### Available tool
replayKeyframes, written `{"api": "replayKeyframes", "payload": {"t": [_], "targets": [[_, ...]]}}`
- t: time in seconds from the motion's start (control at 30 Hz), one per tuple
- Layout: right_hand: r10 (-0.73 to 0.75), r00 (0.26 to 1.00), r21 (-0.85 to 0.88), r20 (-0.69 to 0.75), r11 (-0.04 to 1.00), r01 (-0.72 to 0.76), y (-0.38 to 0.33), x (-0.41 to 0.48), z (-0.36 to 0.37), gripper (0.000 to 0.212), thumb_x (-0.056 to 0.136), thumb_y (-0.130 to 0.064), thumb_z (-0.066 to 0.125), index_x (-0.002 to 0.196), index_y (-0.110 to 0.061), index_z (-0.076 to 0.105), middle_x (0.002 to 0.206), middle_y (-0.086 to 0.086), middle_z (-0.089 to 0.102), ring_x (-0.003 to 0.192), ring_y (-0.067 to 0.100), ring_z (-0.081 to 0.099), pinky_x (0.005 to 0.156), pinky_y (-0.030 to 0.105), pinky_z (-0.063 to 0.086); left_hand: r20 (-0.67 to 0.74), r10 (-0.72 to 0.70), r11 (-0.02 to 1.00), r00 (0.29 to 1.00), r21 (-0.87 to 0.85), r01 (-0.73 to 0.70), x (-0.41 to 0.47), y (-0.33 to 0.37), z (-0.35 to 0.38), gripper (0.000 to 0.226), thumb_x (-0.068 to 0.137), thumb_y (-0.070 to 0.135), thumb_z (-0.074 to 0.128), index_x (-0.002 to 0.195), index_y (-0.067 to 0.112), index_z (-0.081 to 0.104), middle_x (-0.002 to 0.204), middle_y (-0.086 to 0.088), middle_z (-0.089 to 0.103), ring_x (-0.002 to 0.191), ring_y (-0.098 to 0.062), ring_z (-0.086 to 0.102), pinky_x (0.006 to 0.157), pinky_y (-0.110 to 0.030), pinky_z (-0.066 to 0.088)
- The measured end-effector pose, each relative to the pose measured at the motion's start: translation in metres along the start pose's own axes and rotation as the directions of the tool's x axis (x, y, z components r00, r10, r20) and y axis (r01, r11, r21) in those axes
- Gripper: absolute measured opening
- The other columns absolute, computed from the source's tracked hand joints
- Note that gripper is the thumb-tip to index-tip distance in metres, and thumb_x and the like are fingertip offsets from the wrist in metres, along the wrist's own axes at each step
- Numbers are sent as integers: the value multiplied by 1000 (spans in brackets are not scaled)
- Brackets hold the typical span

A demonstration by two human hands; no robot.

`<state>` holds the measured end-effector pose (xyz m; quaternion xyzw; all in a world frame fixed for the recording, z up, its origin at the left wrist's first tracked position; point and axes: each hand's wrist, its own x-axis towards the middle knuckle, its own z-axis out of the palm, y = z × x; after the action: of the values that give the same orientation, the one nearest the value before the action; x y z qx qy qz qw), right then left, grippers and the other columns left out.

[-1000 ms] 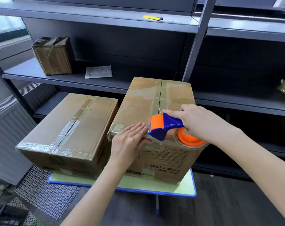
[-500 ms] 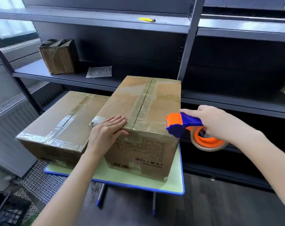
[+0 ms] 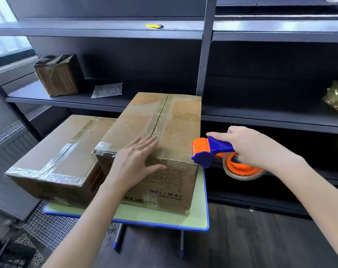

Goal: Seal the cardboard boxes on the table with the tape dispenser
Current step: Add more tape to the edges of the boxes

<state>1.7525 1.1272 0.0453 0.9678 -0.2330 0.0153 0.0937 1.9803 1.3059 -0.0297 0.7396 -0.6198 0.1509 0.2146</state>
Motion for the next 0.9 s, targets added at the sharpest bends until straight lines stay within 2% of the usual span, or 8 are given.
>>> {"api": "replayKeyframes", "payload": {"t": [0.07, 0.13, 0.23, 0.37, 0.53, 0.67, 0.77, 0.9], "targets": [[-2, 1000, -1, -8, 1000, 2, 1, -1, 2, 77, 90, -9, 45, 146, -44, 6, 102, -2, 42, 89, 13, 40, 69, 22, 28, 5, 98, 995, 995, 21, -98, 6, 21, 11, 70, 74, 56, 65, 124, 6, 60, 127, -7, 57, 122, -15, 45, 101, -46, 36], [4, 1000, -7, -10, 1000, -4, 2, -2, 4, 76, 91, -10, 45, 147, -43, 6, 102, -2, 41, 91, 14, 42, 71, 23, 29, 19, 125, 992, 992, -22, -125, 6, 27, 23, 58, 86, 51, 51, 122, 7, 63, 125, -6, 60, 120, -16, 53, 103, -37, 42], [7, 1000, -21, -5, 1000, -8, 1, -4, 8, 77, 91, -12, 47, 147, -41, 3, 105, 0, 42, 93, 16, 44, 73, 24, 35, -1, 104, 993, 995, -61, -104, 0, 25, 32, 51, 91, 46, 44, 120, 9, 65, 124, -4, 61, 120, -15, 54, 107, -27, 36], [-18, 1000, -54, 10, 998, 18, 6, -10, 10, 79, 92, -14, 47, 147, -41, -1, 107, 0, 41, 92, 15, 42, 72, 23, 33, -23, 110, 993, 994, -48, -111, 0, 25, 30, 50, 91, 45, 44, 117, 9, 66, 122, -3, 63, 119, -14, 55, 107, -22, 30], [76, 994, -114, 76, 991, -68, 40, -28, 5, 79, 89, -12, 45, 146, -45, 1, 100, -4, 37, 89, 13, 37, 78, 22, 34, 29, 72, 997, 997, -36, -71, 3, 25, 25, 54, 92, 49, 39, 118, 10, 66, 121, -2, 63, 118, -13, 55, 106, -22, 33], [65, 994, -133, 93, 990, -53, 34, -35, 20, 78, 90, -11, 42, 146, -44, 0, 108, -1, 42, 94, 15, 42, 76, 22, 34, 69, 34, 999, 997, 14, -35, 8, 35, 25, 55, 86, 49, 45, 119, 10, 66, 122, -3, 63, 117, -15, 56, 99, -37, 46], [46, 997, -163, 65, 986, -34, 28, -35, 27, 72, 93, -12, 37, 147, -42, 0, 113, 1, 43, 97, 16, 41, 73, 22, 27, 84, 34, 998, 996, 45, -38, 9, 50, 21, 61, 81, 48, 46, 122, 7, 63, 126, -5, 60, 120, -18, 55, 105, -37, 38], [-10, 999, -226, 44, 974, 20, 21, -29, 29, 64, 97, -13, 30, 148, -39, 2, 113, 4, 45, 102, 20, 44, 76, 25, 27, 132, 153, 987, 979, -70, -145, 18, 80, 22, 58, 76, 27, 39, 126, 5, 59, 132, -7, 56, 127, -18, 48, 110, -36, 33]]}}
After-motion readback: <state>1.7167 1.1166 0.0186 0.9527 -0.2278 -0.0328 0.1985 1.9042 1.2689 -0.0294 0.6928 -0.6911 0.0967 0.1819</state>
